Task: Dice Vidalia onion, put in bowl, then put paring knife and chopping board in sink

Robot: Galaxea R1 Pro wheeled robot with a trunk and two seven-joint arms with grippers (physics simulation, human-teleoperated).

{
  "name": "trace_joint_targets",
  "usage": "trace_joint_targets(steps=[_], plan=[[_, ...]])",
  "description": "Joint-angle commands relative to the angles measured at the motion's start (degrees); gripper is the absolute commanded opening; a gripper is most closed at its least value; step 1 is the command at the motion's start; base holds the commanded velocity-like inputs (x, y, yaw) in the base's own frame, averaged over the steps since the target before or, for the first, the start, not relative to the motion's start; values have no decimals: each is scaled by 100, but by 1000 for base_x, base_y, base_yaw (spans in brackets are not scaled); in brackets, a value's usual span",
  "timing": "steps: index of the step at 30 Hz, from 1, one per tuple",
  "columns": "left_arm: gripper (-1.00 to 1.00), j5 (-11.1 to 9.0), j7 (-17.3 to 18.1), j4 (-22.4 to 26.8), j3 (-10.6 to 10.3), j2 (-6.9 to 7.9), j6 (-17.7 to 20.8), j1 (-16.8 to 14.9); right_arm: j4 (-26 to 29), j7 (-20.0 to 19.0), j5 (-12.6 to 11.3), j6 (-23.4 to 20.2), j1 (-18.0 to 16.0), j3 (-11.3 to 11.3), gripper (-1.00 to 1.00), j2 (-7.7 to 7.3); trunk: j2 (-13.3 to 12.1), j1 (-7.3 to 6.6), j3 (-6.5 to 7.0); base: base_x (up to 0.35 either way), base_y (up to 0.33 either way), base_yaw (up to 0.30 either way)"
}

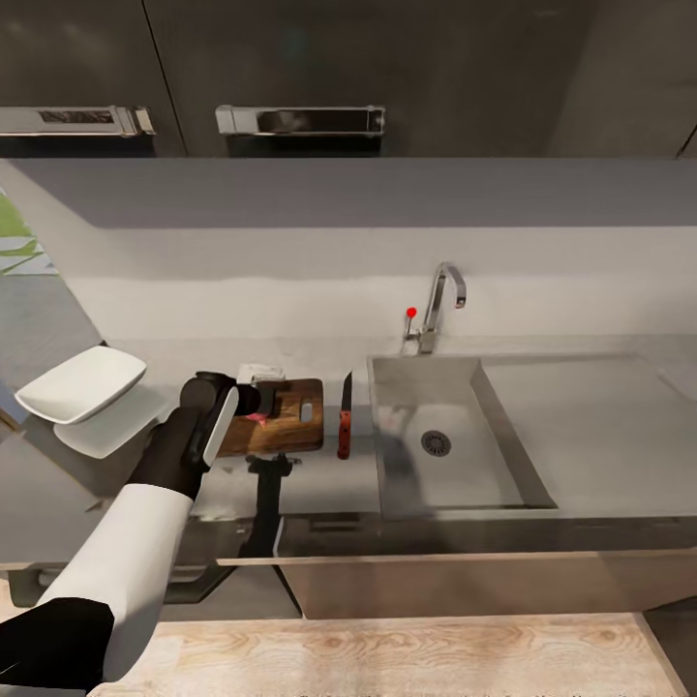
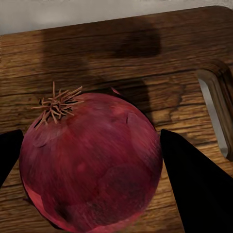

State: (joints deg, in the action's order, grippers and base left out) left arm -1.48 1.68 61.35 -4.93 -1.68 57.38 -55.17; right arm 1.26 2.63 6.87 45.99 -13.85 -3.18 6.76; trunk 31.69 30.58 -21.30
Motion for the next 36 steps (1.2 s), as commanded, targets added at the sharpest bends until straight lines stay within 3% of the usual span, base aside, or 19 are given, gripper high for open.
trace_joint_targets(steps=[1, 15, 16, 30, 36], plan=[[-100, -18, 8, -145, 1, 1, 19, -2, -3, 27, 60, 15, -3, -34, 100, 1, 6, 3, -18, 0, 0, 0], [-100, -11, 8, -130, 1, 1, 12, -2, -3, 27, 60, 15, -3, -34, 100, 1, 6, 3, -39, 0, 0, 0], [100, -11, 8, -124, 1, 1, 11, -2, -3, 27, 60, 15, -3, -34, 100, 1, 6, 3, -39, 0, 0, 0], [100, -10, 8, -56, 2, 1, 26, -2, -3, 27, 60, 15, -3, -34, 100, 1, 6, 3, -39, 0, 0, 0], [100, -10, 6, 207, 2, 9, 39, -2, -3, 27, 60, 15, -3, -34, 100, 1, 6, 3, -39, 0, 0, 0]])
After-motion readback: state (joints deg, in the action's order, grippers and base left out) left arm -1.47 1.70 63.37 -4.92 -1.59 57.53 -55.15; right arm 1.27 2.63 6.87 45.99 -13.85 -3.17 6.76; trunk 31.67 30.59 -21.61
